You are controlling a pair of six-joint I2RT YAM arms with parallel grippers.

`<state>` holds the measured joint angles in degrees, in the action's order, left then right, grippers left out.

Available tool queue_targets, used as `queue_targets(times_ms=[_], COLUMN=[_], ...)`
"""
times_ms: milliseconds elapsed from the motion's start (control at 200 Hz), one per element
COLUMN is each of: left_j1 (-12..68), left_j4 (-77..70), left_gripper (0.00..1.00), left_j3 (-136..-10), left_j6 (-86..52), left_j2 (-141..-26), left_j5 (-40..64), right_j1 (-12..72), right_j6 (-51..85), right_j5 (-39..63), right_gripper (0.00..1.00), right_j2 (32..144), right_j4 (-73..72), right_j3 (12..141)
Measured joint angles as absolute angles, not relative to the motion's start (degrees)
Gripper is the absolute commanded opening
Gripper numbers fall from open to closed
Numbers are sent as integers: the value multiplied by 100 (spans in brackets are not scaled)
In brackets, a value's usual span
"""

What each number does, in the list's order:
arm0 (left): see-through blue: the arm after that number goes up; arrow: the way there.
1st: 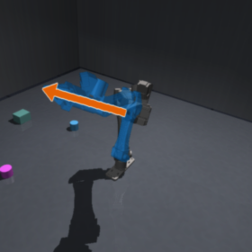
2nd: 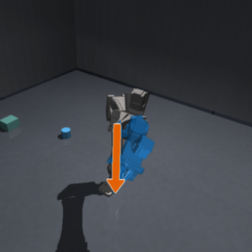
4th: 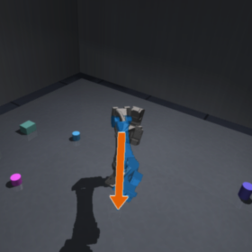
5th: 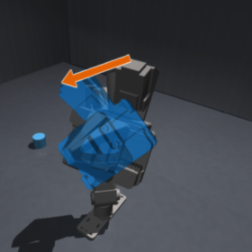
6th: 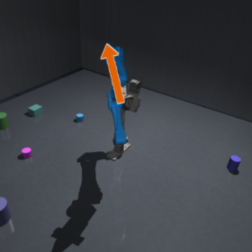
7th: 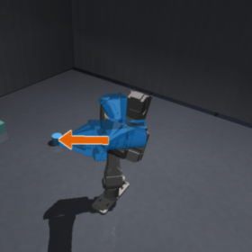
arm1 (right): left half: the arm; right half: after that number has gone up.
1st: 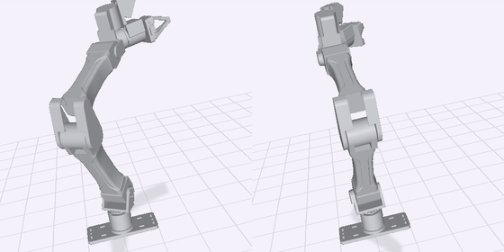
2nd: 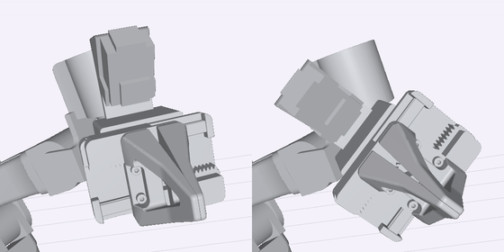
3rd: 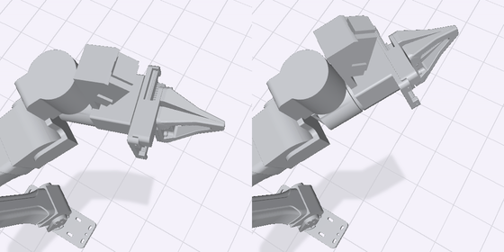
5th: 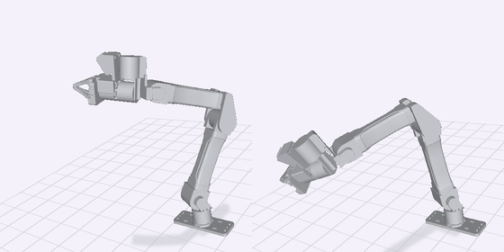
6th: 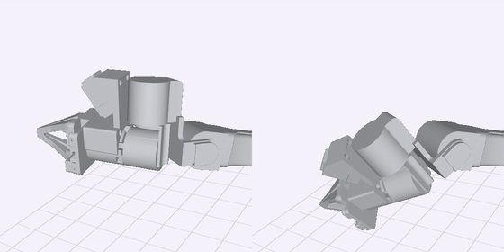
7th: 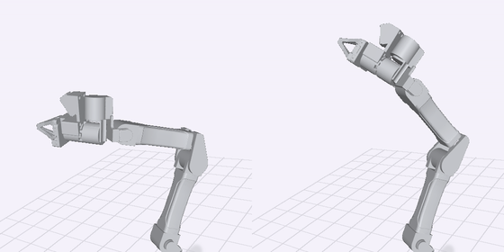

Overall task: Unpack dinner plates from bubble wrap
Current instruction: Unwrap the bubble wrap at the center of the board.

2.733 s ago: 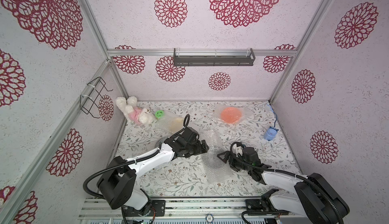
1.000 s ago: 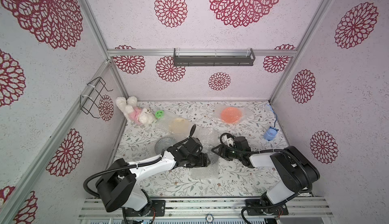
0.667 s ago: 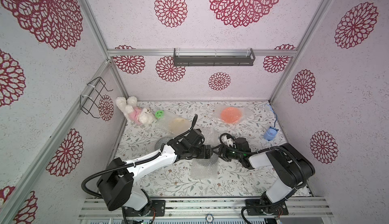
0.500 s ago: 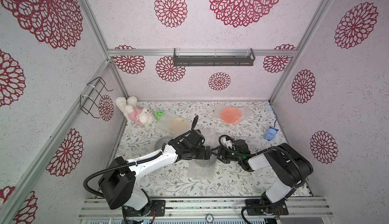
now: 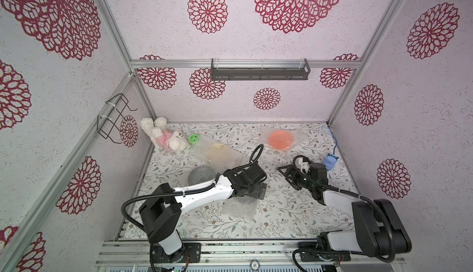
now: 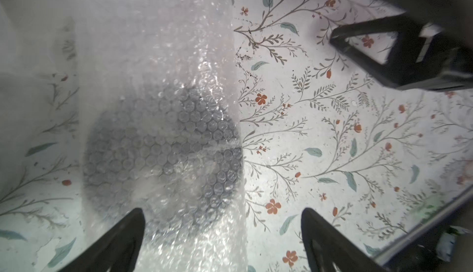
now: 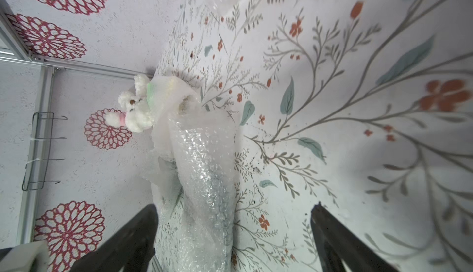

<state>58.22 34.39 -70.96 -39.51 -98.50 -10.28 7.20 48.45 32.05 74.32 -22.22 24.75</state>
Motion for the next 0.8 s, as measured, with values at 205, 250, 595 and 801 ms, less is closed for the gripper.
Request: queue_targets(times_ms=[205,250,595,801], left_j1=[6171,6215,6274,6287], left_j4=[4040,4202,5153,5706], left_gripper=[84,83,66,51], left_j3=[-8114,-8305,-9238,-9719], left_j6=[-3894,-3907,-4084,-4344], left_j2=[-11146,-11389,-12479,-12892], left_j5=[-1638,-1743,-2565,-3260], right_j1=[290,252,202,202], right_j6=[4407,4348,4134,4099], right_j5=[3159,3155,3146,3144], right_gripper=[99,99,99,99], right_j2=[6423,6278,5457,5356], right_j4=[-1098,-884,84,231], right_j3=[2495,2495,2674,2692])
